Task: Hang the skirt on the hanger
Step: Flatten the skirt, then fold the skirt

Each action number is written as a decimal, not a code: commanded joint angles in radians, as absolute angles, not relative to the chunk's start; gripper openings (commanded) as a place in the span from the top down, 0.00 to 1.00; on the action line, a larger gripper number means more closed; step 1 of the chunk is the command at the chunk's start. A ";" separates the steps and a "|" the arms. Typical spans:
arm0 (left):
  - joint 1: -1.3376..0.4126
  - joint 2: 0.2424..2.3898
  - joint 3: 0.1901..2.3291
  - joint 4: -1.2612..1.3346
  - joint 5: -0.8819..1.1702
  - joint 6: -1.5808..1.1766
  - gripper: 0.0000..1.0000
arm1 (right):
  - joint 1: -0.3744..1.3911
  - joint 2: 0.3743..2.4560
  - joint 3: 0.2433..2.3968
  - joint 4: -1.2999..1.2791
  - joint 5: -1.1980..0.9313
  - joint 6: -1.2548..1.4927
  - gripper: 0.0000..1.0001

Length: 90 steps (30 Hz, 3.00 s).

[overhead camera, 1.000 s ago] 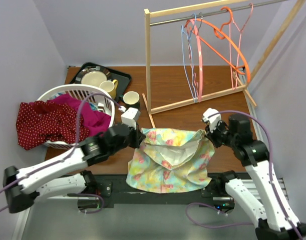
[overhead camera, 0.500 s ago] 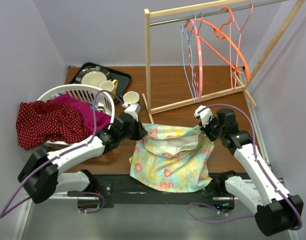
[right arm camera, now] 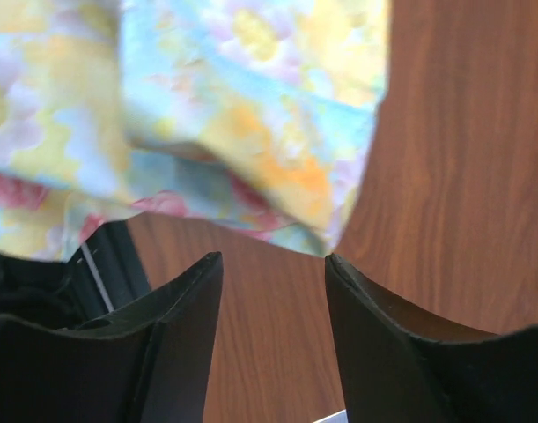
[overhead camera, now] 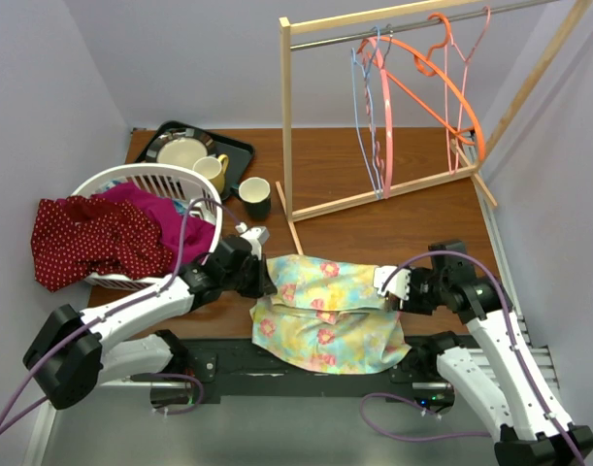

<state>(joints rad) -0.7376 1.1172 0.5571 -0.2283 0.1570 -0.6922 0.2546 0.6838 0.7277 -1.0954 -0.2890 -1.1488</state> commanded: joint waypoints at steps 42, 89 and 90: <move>-0.732 1.138 0.471 -0.031 0.264 -0.733 0.54 | 0.278 0.779 0.632 -0.850 -0.545 -0.876 0.12; -0.630 1.066 0.396 0.123 0.324 -0.842 1.00 | 0.351 1.022 0.707 -0.545 -0.114 -0.454 0.26; -0.629 1.066 0.397 0.121 0.325 -0.841 1.00 | 0.350 1.016 0.704 -0.534 -0.088 -0.448 0.26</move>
